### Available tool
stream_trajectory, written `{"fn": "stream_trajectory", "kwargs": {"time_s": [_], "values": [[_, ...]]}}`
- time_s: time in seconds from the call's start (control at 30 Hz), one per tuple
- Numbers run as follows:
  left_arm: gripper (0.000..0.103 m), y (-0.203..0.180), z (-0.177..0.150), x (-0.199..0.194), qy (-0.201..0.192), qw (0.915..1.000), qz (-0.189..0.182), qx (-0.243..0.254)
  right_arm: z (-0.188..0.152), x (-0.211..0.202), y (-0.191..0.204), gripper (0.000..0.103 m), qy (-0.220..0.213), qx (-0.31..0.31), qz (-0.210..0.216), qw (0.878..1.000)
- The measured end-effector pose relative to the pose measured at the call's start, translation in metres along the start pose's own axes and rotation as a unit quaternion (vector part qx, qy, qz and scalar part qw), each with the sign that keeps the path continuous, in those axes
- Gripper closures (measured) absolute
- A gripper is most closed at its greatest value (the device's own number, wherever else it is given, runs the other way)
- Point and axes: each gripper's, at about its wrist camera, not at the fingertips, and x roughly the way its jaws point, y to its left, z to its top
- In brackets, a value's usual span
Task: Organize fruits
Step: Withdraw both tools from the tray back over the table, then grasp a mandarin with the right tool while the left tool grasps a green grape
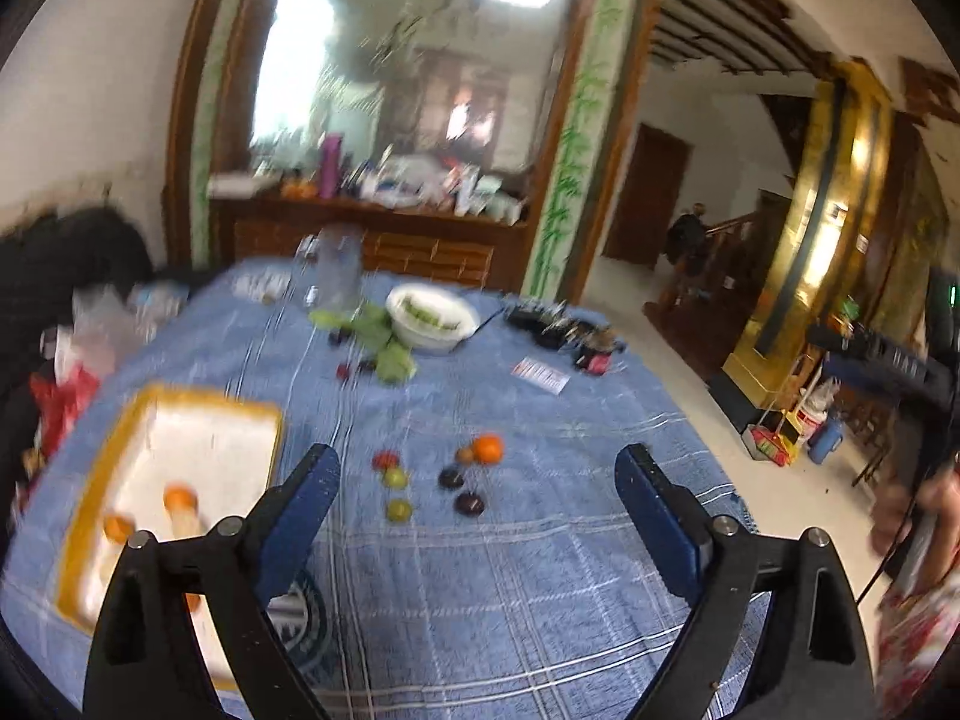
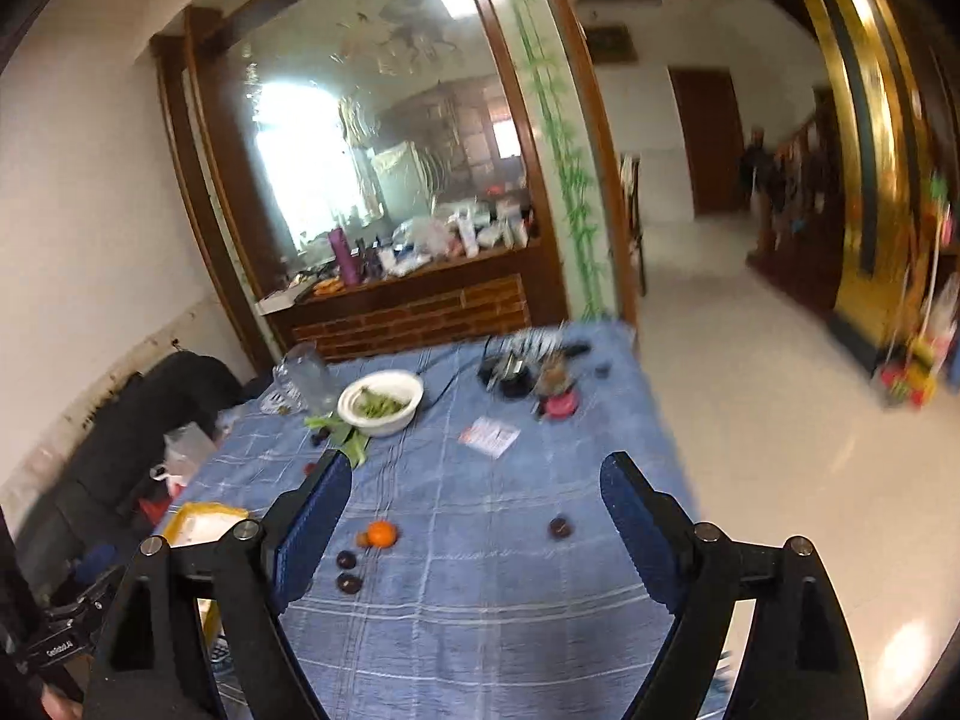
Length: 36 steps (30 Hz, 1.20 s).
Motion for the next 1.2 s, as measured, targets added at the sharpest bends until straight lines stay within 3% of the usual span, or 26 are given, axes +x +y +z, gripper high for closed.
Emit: {"fn": "stream_trajectory", "kwargs": {"time_s": [0.13, 0.23, 0.3, 0.4, 0.53, 0.77, 0.9, 1.0, 1.03, 1.07, 1.1, 1.2], "values": [[0.011, 0.032, -0.010, 0.026, 0.041, 0.9979, 0.017, -0.047, -0.030, 0.063, -0.005, 0.016, 0.051, 0.031, 0.014, 0.998], [0.011, 0.043, -0.013, 0.034, 0.048, 0.9971, 0.030, -0.051, -0.049, 0.107, -0.002, 0.021, 0.084, 0.032, 0.010, 0.996], [0.011, 0.049, -0.013, 0.040, 0.050, 0.9966, 0.040, -0.051, -0.060, 0.136, -0.001, 0.036, 0.111, 0.040, 0.015, 0.993], [0.011, 0.056, -0.014, 0.052, 0.057, 0.9956, 0.046, -0.058, -0.074, 0.176, 0.004, 0.045, 0.145, 0.052, 0.030, 0.988], [0.011, 0.062, -0.017, 0.074, 0.078, 0.9941, 0.049, -0.057, -0.092, 0.230, 0.031, 0.047, 0.189, 0.052, 0.054, 0.979], [0.011, 0.061, -0.030, 0.105, 0.103, 0.9925, 0.065, -0.014, -0.108, 0.292, 0.064, 0.047, 0.206, 0.035, 0.054, 0.976], [0.011, 0.052, -0.043, 0.130, 0.119, 0.9907, 0.062, 0.020, -0.108, 0.300, 0.071, 0.048, 0.202, 0.009, 0.055, 0.978], [0.031, 0.041, -0.048, 0.149, 0.131, 0.9887, 0.057, 0.045, -0.113, 0.301, 0.075, 0.050, 0.202, -0.005, 0.055, 0.978], [0.044, 0.038, -0.050, 0.156, 0.136, 0.9876, 0.059, 0.052, -0.114, 0.301, 0.077, 0.051, 0.204, -0.011, 0.059, 0.977], [0.055, 0.036, -0.052, 0.166, 0.144, 0.9861, 0.059, 0.058, -0.114, 0.300, 0.078, 0.061, 0.206, -0.012, 0.071, 0.976], [0.059, 0.035, -0.053, 0.174, 0.153, 0.9849, 0.056, 0.059, -0.115, 0.300, 0.080, 0.065, 0.209, -0.013, 0.073, 0.975], [0.061, 0.038, -0.057, 0.196, 0.171, 0.9826, 0.053, 0.050, -0.115, 0.299, 0.081, 0.066, 0.208, -0.019, 0.072, 0.975]]}}
